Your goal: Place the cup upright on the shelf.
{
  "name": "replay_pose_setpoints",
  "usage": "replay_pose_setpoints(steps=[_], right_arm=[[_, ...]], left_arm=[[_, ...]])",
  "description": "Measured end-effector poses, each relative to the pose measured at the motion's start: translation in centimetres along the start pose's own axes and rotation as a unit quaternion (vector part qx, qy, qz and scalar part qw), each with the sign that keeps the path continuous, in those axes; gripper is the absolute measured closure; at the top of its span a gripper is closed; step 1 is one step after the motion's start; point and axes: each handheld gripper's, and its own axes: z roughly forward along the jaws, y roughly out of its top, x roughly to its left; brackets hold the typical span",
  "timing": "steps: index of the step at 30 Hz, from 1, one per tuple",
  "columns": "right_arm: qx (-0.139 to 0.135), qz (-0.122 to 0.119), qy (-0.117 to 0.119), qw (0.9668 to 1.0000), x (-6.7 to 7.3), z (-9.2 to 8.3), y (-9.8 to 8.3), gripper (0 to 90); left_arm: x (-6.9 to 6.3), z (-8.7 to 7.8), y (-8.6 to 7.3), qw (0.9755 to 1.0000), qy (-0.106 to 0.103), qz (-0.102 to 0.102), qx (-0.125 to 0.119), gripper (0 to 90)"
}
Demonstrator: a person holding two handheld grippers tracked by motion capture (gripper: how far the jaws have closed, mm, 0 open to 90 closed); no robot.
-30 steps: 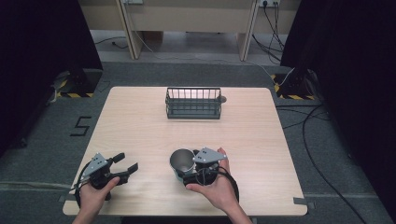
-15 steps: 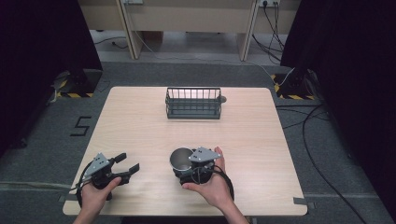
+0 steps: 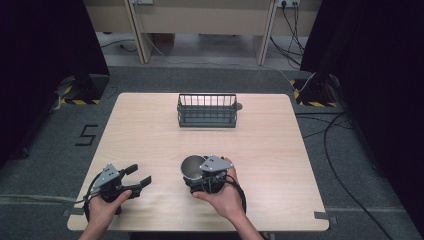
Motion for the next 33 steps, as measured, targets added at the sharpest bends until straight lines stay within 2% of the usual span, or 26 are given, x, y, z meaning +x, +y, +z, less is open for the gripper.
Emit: replay_pose_setpoints(steps=[16, 33], right_arm=[[-0.024, 0.004, -0.001, 0.9997, -0.1, -0.3, -0.2, 8.3], [-0.058, 0.023, -0.015, 0.9980, -1.2, -1.7, 0.6, 8.4]], left_arm=[[0.3, -0.2, -0.1, 1.0000, 0.004, -0.004, -0.002, 19.8], [0.3, -0.2, -0.1, 1.0000, 0.007, -0.005, 0.000, 19.9]])
